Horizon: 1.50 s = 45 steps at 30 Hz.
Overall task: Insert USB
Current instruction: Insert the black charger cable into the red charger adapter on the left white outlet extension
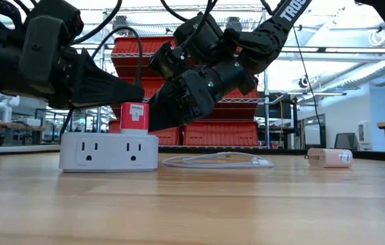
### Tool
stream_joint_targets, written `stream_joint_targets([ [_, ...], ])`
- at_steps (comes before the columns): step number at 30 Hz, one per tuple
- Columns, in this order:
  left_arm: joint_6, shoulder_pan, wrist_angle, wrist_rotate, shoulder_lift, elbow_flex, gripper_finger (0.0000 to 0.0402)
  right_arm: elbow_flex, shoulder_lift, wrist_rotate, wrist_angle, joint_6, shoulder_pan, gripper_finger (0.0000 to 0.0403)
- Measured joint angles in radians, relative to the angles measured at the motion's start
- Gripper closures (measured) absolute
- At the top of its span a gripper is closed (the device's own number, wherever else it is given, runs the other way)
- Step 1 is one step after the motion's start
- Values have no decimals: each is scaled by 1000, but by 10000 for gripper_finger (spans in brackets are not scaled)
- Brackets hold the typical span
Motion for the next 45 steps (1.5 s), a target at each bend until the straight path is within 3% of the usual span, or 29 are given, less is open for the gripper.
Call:
stream_joint_targets([
  [7, -11, 1, -7, 1, 0, -1, 378, 0, 0, 0, -1, 0, 0, 403],
  [14, -15, 1, -3, 8, 1, -3, 285, 0, 0, -1, -2, 0, 0, 403],
  [17, -23, 6, -4, 25, 1, -3, 272, 0, 0, -3, -3, -3, 0, 403],
  [31, 24, -8, 1, 63, -82, -5, 288, 0, 0, -5, -9, -7, 0, 403],
  [39, -29, 12, -13, 71, -91, -5, 289, 0, 0, -4, -9, -7, 0, 403],
  [45, -83, 45, -51, 82, -91, -5, 323, 0, 0, -4, -9, -7, 0, 403],
])
